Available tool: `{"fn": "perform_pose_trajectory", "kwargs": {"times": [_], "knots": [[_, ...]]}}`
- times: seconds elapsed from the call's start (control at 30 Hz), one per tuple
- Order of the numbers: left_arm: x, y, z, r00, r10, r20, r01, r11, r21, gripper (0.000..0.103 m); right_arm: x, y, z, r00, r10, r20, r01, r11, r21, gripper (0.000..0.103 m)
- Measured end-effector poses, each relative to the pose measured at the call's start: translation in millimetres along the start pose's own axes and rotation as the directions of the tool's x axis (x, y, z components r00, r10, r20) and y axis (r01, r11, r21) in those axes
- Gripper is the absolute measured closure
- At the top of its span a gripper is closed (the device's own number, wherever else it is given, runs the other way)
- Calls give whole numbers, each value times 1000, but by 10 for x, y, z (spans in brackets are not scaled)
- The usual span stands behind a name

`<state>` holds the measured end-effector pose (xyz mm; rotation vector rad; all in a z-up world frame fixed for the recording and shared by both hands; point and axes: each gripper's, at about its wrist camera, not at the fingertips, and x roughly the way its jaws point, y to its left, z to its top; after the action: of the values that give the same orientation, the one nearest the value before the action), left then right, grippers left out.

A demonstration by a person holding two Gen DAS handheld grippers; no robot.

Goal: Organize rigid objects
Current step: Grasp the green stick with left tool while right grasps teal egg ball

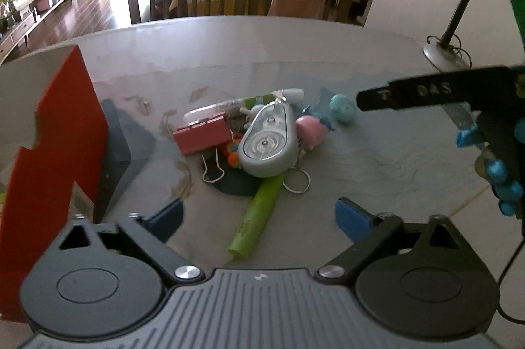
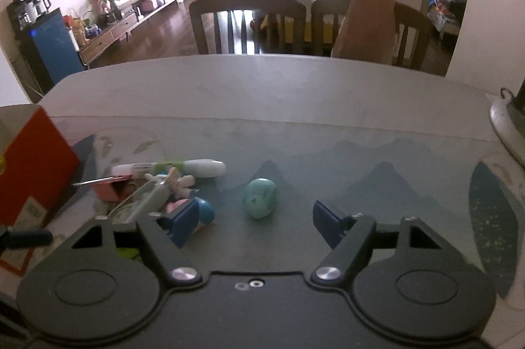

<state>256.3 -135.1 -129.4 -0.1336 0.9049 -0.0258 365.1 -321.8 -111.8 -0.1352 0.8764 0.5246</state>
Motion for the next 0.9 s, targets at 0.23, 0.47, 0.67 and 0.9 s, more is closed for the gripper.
{"fn": "perform_pose_trajectory", "kwargs": {"times": [0.23,0.47,0.67,0.9], "knots": [[183,-24,4,999,14,-34,-13,1000,18,27,340,-58,66,998,-12,-60,13,1000,25,39],[278,-53,3,999,16,-50,-14,999,42,47,491,-77,49,996,-18,-93,23,998,52,53],[322,-164,-10,997,55,-62,-47,992,118,70,542,-69,32,994,-20,-108,25,998,49,61],[342,-167,2,997,45,-70,-36,992,117,87,545,-34,31,994,-24,-105,27,999,27,73]]}}
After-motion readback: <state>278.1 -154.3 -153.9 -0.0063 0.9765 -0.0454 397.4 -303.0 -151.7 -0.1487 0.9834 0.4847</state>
